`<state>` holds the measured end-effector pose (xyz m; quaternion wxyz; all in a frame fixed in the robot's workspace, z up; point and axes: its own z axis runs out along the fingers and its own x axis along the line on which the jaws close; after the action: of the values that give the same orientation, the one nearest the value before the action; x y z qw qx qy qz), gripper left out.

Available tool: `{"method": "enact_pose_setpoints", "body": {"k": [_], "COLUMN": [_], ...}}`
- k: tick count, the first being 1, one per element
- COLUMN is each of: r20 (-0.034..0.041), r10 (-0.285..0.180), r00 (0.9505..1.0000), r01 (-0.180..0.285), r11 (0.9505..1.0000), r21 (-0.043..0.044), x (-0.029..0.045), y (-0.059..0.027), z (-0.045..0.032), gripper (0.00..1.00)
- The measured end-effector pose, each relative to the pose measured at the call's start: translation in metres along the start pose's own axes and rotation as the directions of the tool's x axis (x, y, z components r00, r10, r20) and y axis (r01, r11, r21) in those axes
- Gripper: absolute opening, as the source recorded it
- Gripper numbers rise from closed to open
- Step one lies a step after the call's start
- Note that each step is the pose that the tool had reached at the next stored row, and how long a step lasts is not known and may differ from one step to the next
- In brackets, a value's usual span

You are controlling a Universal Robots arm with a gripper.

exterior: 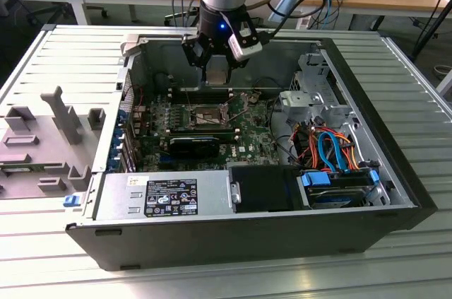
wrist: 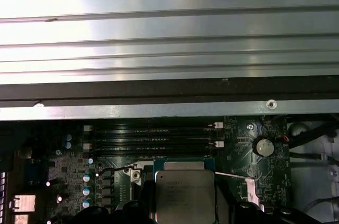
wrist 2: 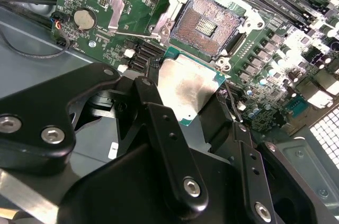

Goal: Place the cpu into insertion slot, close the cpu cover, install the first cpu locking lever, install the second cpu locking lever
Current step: 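Place the cpu into insertion slot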

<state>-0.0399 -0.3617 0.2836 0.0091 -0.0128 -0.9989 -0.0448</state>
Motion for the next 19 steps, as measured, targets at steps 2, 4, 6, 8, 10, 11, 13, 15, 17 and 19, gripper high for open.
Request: {"method": "enact_pose_setpoints", "body": {"k": [2,4,6,8,10,11,13,15,17,19], "r20": [0.0001,0.0000,0.0000,0.0000,0.0000,0.0001,0.0000,0.0000,0.0001,0.0003], "r10": [0.000,0.000,0.000,0.000,0.000,0.000,0.000,0.000,0.001,0.004], "r00": [1.0000,1.0000,1.0000,1.0000,1.0000,1.0000,1.0000,1.0000,1.0000,1.0000], "r01": [0.000,0.000,0.000,0.000,0.000,0.000,0.000,0.000,-0.001,-0.004], "r11": [1.0000,1.0000,1.0000,1.0000,1.0000,1.0000,1.0000,1.0000,1.0000,1.0000], "r21": [-0.0002,0.0000,0.0000,0.0001,0.0000,-0.0002,0.0001,0.0000,0.0000,-0.0001], "x": [0.0000,0.0000,0.0000,0.0000,-0.0001,-0.0001,-0.0001,-0.0001,-0.0001,-0.0001], "y": [-0.0001,-0.0002,-0.0002,-0.0003,-0.0003,-0.0004,-0.0004,-0.0004,-0.0004,-0.0004], "z": [0.0005,0.0010,0.0014,0.0019,0.0025,0.0031,0.0033,0.0034,0.0035,0.0037], "gripper": [0.55,0.55,0.55,0.55,0.55,0.55,0.55,0.55,0.55,0.55]}}
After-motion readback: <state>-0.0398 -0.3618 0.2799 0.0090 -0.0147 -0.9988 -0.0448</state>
